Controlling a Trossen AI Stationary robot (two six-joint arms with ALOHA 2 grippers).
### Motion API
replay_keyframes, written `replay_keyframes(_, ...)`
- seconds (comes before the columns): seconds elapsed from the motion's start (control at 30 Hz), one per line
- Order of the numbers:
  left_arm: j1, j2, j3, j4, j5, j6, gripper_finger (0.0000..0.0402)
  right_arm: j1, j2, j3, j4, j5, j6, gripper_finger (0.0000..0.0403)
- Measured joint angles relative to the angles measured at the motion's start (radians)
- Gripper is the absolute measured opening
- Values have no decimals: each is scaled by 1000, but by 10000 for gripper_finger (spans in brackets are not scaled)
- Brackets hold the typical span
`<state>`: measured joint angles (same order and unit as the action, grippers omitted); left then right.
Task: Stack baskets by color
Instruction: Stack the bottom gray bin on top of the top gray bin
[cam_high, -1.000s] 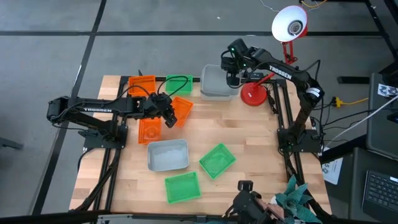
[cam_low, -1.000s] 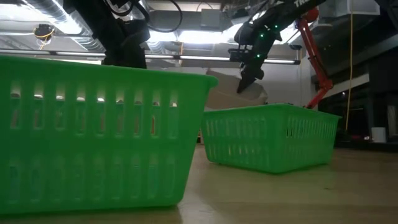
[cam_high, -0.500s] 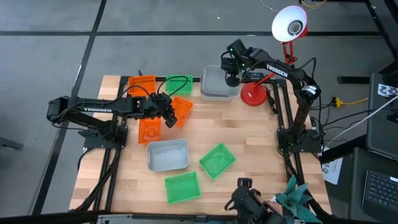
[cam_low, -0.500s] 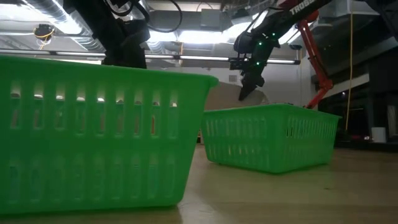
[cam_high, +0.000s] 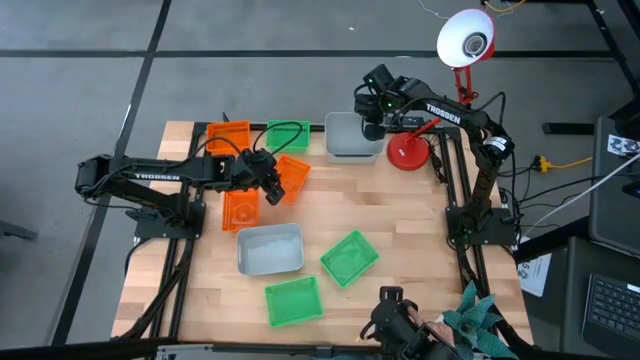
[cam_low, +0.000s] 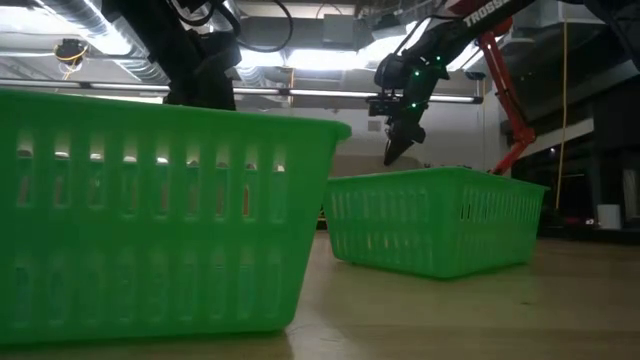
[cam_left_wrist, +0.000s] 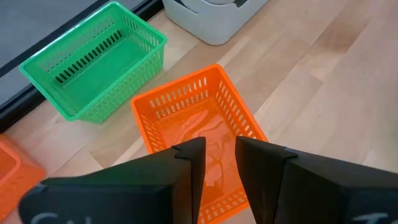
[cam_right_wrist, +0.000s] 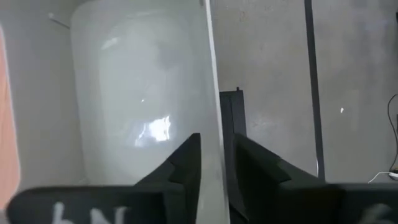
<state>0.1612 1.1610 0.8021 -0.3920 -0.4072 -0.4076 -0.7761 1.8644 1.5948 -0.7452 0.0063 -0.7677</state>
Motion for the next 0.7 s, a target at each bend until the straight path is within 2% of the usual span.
replay_keyframes(0.4, 0, 0, 0, 0, -4, 0, 80, 42, -89, 1, 19, 14, 15, 106)
replay_keyframes(0.47, 0, 0, 0, 0, -12, 0, 80, 54, -88, 1, 72, 70, 60, 102)
replay_keyframes(0.53, 0, 0, 0, 0, -22, 0, 80, 74, -81, -11, 153, 170, 76, 96)
replay_keyframes(0.7, 0, 0, 0, 0, -26, 0, 80, 139, -72, -88, 354, 345, 10, 88)
